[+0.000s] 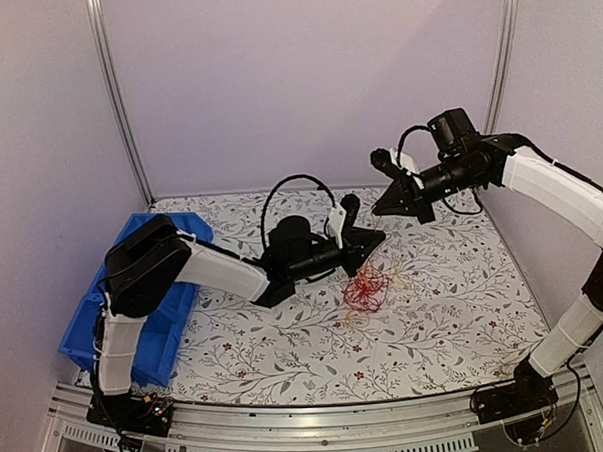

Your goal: Untangle the cables

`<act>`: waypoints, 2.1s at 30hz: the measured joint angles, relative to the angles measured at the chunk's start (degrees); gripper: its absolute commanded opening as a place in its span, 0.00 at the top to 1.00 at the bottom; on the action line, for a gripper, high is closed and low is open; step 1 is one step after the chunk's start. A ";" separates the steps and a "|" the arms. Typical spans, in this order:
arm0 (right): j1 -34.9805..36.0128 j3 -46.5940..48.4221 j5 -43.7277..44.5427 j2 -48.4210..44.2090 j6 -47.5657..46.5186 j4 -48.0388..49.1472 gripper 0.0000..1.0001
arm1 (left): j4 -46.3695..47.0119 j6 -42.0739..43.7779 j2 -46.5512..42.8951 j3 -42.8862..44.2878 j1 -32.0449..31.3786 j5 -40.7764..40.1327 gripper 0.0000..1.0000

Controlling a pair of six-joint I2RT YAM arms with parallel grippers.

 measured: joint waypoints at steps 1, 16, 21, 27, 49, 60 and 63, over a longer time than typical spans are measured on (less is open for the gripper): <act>-0.15 2.29 -0.02 -0.22 0.35 -1.73 1.00 | 1.25 -0.39 1.44 1.46 0.02 0.37 0.99; -2.34 38.97 -6.38 -2.56 2.49 -5.40 1.00 | -8.50 -3.54 9.97 -2.62 0.52 -0.63 0.92; -3.10 39.95 -6.36 -0.42 2.97 -5.51 1.00 | -7.17 -4.87 7.50 -6.95 0.63 -0.70 0.77; -3.32 38.05 -5.46 0.37 4.61 -5.49 1.00 | -3.48 -7.39 -1.60 -15.63 0.74 -0.28 0.59; -3.74 56.65 4.07 5.11 5.14 -3.54 1.00 | -1.20 -2.64 -25.00 -17.16 -0.35 -11.98 0.40; -3.74 52.70 3.91 5.11 7.50 -3.28 1.00 | -9.05 5.27 -19.19 0.20 -4.31 -8.50 0.36; -3.74 52.39 3.80 5.09 7.67 -2.99 1.00 | -11.17 6.73 -15.52 3.08 -4.94 -8.15 0.37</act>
